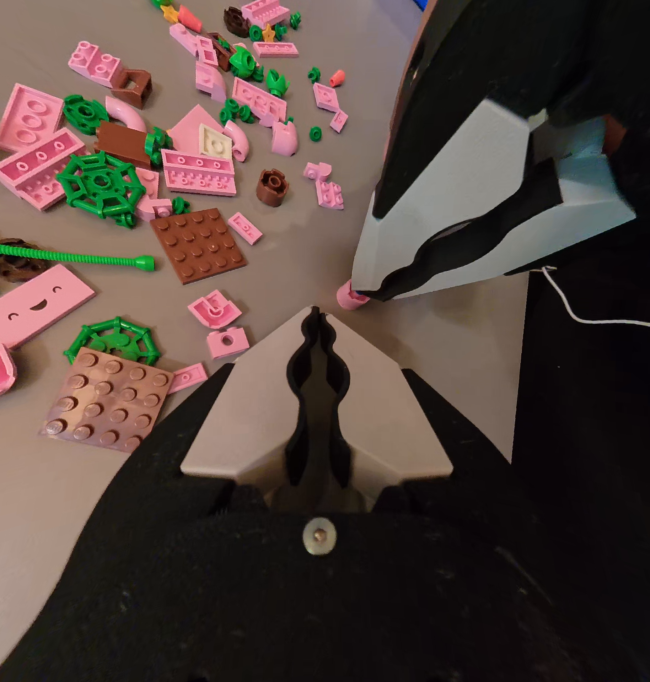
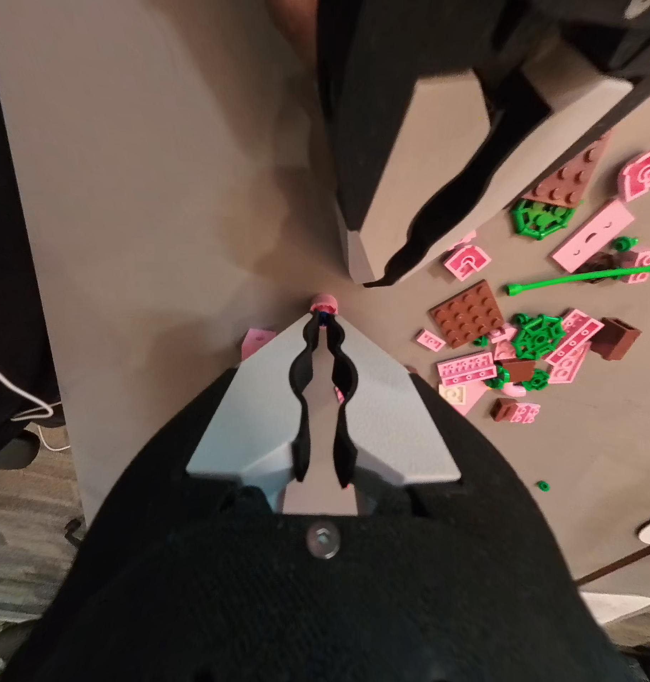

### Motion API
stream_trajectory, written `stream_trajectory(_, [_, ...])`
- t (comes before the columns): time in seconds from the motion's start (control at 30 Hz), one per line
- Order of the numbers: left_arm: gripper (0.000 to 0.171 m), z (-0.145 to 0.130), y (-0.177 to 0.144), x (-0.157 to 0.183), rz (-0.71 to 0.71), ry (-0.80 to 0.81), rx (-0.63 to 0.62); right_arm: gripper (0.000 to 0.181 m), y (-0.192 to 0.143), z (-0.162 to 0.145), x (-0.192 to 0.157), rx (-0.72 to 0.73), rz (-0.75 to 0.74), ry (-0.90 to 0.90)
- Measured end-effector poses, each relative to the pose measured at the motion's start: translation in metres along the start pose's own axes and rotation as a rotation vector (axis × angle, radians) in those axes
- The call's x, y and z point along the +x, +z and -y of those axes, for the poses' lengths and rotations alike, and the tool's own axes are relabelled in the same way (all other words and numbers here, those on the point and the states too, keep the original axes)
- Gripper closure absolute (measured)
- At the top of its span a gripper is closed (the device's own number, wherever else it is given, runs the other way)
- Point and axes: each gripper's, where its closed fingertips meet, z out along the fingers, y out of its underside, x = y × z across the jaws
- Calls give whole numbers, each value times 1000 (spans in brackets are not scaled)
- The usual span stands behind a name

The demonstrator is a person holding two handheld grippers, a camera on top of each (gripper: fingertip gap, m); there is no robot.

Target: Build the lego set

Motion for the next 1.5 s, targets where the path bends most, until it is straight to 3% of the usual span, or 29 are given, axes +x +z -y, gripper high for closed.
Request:
stream_trajectory(0.03, [171, 0, 0, 0, 0, 1, 2, 179, 0, 0, 0, 1, 5, 1])
stream_trajectory(0.17, [171, 1, -1, 1, -5, 3, 4, 179, 0, 1, -1, 40, 25, 14])
stream_trajectory(0.33, [171, 1, -1, 1, -11, 1, 10, 176, -1, 2, -1, 160, -65, -35])
stream_trajectory(0.4, [171, 1, -1, 1, -10, 0, 7, 151, -4, 4, -1, 227, -94, -15])
stream_trajectory(0.53, [171, 0, 0, 2, -10, 3, -1, 148, -21, 9, -6, 408, -113, 73])
stream_trajectory(0.8, [169, 0, 0, 2, -13, 4, 3, 139, -3, 6, -12, 489, -133, 168])
stream_trajectory(0.83, [168, 1, -1, 2, -14, 4, 7, 141, 3, 7, -13, 487, -114, 175])
stream_trajectory(0.9, [167, 2, -2, 2, -16, 5, 17, 166, 9, 7, -14, 491, -93, 169])
stream_trajectory(1.03, [165, 6, -4, 1, -2, 15, 45, 166, -28, 11, 7, 735, -208, 208])
stream_trajectory(1.17, [164, 12, -9, 0, 26, 41, 97, 166, -53, -27, 42, 898, -363, 364])
stream_trajectory(1.3, [162, 20, -15, 3, 23, 71, 162, 167, -34, -67, 28, 800, -297, 373])
stream_trajectory(1.4, [158, 24, -20, 11, -48, 80, 199, 166, -14, -82, 6, 717, -239, 337])
stream_trajectory(1.5, [157, 28, -25, 8, -27, 88, 237, 167, -4, -90, -7, 704, -198, 374])
